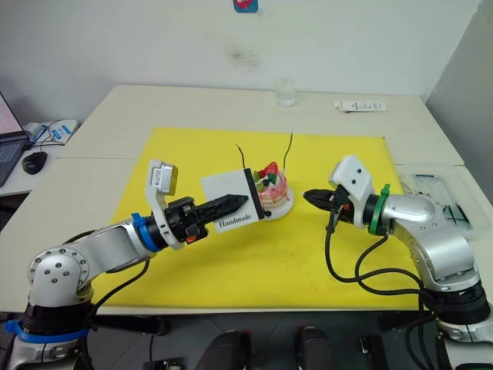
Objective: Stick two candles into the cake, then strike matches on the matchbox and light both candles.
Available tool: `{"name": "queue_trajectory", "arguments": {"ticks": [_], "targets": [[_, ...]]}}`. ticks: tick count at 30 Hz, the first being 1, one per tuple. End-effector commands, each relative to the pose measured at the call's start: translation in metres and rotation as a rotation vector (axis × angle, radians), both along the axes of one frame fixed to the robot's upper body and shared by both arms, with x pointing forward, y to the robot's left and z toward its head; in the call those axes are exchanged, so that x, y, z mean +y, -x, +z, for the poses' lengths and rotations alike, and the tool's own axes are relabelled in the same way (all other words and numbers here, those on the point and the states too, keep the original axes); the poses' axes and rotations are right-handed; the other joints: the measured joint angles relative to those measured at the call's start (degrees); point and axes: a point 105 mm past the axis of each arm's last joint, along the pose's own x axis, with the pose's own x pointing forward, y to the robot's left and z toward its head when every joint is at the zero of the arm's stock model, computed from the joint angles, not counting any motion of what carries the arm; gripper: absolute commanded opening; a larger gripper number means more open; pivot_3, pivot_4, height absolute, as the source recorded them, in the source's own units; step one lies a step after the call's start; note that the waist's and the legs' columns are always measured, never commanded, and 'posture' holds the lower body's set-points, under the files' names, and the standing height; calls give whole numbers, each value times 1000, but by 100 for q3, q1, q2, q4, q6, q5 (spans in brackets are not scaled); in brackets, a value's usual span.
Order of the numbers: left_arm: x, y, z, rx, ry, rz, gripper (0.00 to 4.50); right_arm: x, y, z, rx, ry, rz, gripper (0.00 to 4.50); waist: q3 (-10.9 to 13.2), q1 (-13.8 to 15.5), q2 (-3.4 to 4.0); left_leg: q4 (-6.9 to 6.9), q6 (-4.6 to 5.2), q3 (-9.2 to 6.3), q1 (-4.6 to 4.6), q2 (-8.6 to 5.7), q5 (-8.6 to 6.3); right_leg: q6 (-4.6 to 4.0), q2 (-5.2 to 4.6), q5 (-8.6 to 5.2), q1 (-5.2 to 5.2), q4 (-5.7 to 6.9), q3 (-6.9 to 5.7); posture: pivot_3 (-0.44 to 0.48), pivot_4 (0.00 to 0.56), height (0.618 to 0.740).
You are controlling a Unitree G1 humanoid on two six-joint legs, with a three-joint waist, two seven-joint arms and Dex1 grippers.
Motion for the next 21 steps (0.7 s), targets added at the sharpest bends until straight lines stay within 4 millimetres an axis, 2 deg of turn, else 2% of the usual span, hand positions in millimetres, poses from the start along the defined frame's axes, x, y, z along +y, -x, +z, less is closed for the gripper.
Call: {"name": "queue_trajectory", "arguments": {"ticks": [1,13,21], "targets": [[-10,-5,5,-25,7,4,0,16,8,16,-97,20,51,49,0,3,-1,0,0,2,-3,-3,0,1,-2,0,0,-4,1,0,150,740],[-22,-4,5,-28,34,-22,0,29,0,28,-200,50,35,49,0,-2,-2,5,0,-3,-19,-7,0,12,-10,1,-8,-2,-2,0,150,740],[-21,-3,5,-26,41,-24,0,34,-2,30,-237,88,53,49,0,-1,-2,6,0,0,-20,-9,0,13,-11,1,-7,-4,-1,0,150,740]]}}
